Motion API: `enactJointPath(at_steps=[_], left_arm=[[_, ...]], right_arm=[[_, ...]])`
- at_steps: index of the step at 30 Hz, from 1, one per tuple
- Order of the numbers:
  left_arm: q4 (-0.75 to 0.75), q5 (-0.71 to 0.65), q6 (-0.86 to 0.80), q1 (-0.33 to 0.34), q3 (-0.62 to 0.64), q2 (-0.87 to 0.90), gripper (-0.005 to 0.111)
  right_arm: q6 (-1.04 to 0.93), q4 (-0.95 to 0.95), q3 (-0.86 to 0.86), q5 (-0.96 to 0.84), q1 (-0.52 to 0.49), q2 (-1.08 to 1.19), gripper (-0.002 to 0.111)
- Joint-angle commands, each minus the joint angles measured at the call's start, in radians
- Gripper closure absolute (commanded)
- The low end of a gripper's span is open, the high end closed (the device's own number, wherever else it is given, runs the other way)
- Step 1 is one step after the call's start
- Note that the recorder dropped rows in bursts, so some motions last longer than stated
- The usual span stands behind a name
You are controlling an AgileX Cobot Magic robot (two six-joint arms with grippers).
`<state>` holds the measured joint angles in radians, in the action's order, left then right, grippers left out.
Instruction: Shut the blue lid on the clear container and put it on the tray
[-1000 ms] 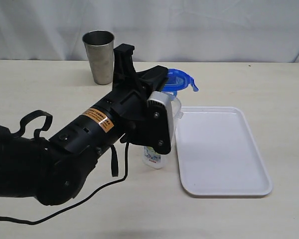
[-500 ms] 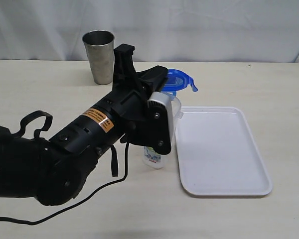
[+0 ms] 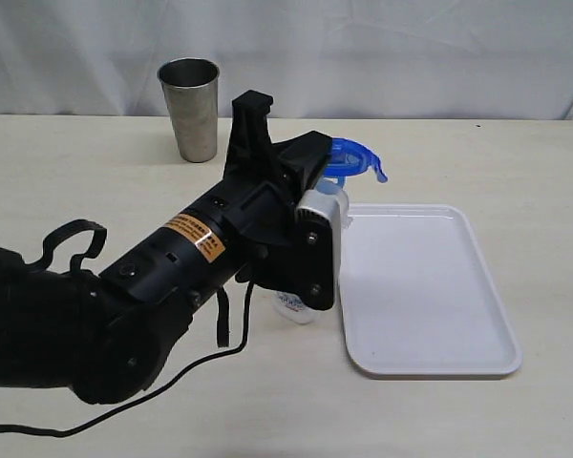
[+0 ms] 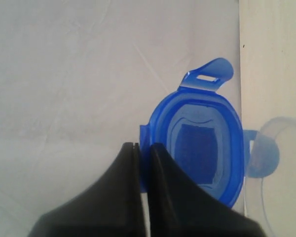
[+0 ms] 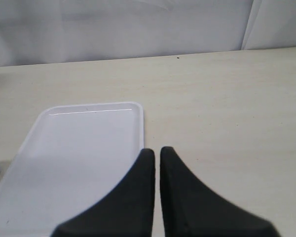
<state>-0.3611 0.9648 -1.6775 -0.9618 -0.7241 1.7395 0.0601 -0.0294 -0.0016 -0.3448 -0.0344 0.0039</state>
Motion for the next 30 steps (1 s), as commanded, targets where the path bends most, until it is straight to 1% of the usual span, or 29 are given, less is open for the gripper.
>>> enactJointPath(at_steps=[1,6,12,25,30], left_arm=[[-0.019,0.021,-0.011,-0.02,0.002,-0.004,0.107],[-0.046,0.046,-0.047,-0.021,0.002,-0.004,0.107],[-0.124,0.005,-0.045,-0.021,0.002,-0.004,0.107],[-0.13,0.016,-0.045,-0.027,0.002,-0.004,0.107],[-0.13,0.074,-0.047,-0.051,0.002,-0.004,0.107]], right_arm=[[-0.001,-0.001,0.002,0.003,0.001,-0.004,0.104],[-0.001,-0.001,0.002,0.003,0.001,-0.004,0.104],[-0.001,-0.001,0.002,0.003,0.001,-0.004,0.104],[-0.001,-0.001,0.002,0.003,0.001,-0.004,0.104],[-0.001,-0.001,0.002,0.003,0.001,-0.004,0.104]])
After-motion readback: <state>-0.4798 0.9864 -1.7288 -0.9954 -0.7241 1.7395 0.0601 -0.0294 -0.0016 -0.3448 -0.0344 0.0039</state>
